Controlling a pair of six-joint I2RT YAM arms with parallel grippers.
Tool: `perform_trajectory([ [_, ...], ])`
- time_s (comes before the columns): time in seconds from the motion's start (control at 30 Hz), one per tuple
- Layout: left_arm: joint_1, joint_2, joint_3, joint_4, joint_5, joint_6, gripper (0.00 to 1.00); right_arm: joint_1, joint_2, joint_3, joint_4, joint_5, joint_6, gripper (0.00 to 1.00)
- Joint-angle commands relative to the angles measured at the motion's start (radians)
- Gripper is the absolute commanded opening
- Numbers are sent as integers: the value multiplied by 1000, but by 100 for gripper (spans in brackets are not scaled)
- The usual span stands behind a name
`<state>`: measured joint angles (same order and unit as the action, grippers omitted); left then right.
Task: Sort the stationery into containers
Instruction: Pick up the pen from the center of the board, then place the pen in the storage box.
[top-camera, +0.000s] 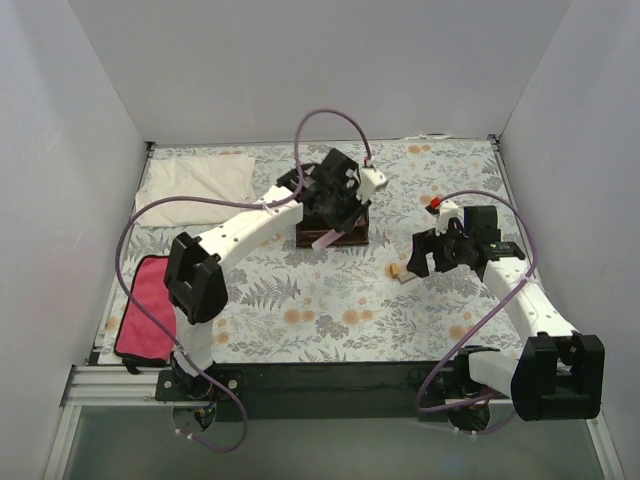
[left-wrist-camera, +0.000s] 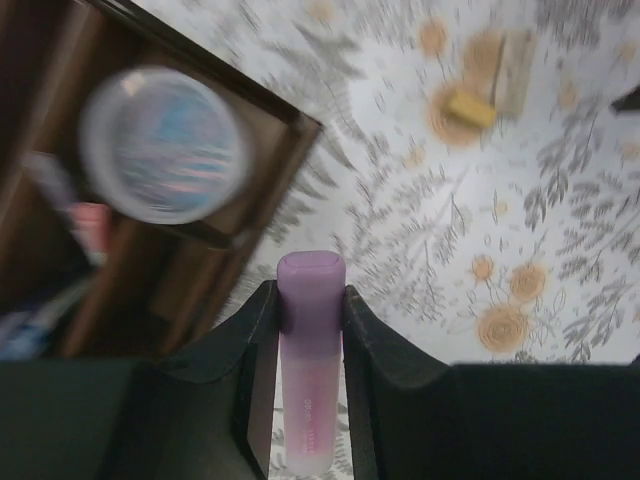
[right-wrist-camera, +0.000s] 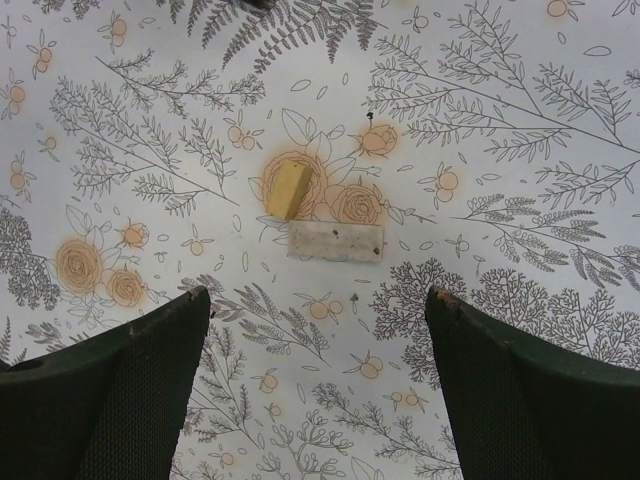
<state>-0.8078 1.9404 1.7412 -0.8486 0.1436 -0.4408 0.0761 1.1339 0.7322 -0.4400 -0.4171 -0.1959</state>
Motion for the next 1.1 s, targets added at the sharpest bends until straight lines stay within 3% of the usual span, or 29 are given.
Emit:
perform_trajectory([
  [0.0, 80, -187, 94, 119, -42, -14, 0, -9, 23, 61, 35, 11, -11, 92],
  [0.07, 99, -319, -48, 305, -131, -47, 0, -9, 38, 72, 38, 17, -14, 92],
  [0.1, 102, -374, -163, 541, -189, -55, 0, -9, 46, 76, 40, 15, -16, 92],
  [0.17, 102, -537, -522, 832, -290, -50, 0, -9, 72, 99, 38, 12, -19, 92],
  [0.2, 101, -581, -634, 1160, -318, -46, 0, -10, 81, 107, 37, 15, -23, 92],
  [0.23, 95, -604, -805, 1310, -340, 0, 0, -9, 92, 119, 32, 21, -31, 92],
  [0.3, 49, -586, -888, 1676, -459, 74, 0, -9, 121, 160, 21, 31, -42, 92],
  [0.4, 29, -490, -885, 1885, -619, 125, 0, -9, 151, 205, -2, 47, -65, 92],
  [0.57, 38, -445, -864, 1950, -656, 62, 0, -9, 175, 222, -9, 57, -68, 91],
  [1.07, 52, -466, -908, 1620, -713, -289, 0, -9, 213, 233, -39, 58, -68, 91],
])
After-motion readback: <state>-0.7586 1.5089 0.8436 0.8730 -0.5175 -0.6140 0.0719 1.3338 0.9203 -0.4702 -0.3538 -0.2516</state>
